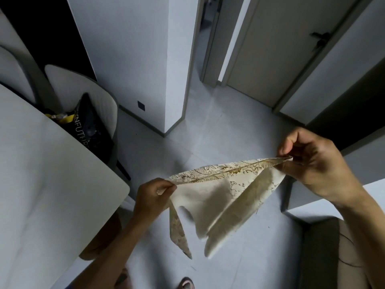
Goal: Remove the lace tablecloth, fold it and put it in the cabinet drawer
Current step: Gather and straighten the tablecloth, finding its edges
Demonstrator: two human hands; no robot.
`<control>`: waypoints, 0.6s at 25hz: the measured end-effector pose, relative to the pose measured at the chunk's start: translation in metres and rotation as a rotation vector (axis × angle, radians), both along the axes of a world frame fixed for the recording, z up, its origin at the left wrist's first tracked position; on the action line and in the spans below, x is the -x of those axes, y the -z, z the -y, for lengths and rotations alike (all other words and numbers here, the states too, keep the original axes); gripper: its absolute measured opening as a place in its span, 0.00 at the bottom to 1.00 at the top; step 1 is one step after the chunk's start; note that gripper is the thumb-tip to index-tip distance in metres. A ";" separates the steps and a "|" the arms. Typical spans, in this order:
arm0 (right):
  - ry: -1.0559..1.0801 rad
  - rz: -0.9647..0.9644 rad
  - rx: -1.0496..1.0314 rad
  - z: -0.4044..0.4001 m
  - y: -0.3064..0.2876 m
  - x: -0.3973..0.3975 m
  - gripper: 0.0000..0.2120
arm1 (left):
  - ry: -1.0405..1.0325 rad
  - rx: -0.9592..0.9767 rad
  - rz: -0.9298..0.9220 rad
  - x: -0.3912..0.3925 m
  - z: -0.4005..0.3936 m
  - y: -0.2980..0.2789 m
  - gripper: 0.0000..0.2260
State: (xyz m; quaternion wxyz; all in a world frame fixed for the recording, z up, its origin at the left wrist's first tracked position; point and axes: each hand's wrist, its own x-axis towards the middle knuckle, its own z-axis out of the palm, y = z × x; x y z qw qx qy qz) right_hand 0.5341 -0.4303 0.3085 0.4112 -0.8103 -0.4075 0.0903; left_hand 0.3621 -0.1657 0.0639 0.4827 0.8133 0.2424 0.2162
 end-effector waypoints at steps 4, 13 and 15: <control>-0.009 -0.049 -0.041 -0.001 0.001 0.004 0.22 | 0.062 -0.185 0.055 0.001 0.003 0.002 0.10; -0.007 -0.147 -0.182 0.009 -0.022 0.008 0.22 | -0.179 0.086 -0.114 0.011 0.028 0.042 0.08; 0.024 -0.247 -0.222 0.021 -0.016 0.005 0.22 | -0.164 0.214 -0.158 0.006 0.017 0.038 0.13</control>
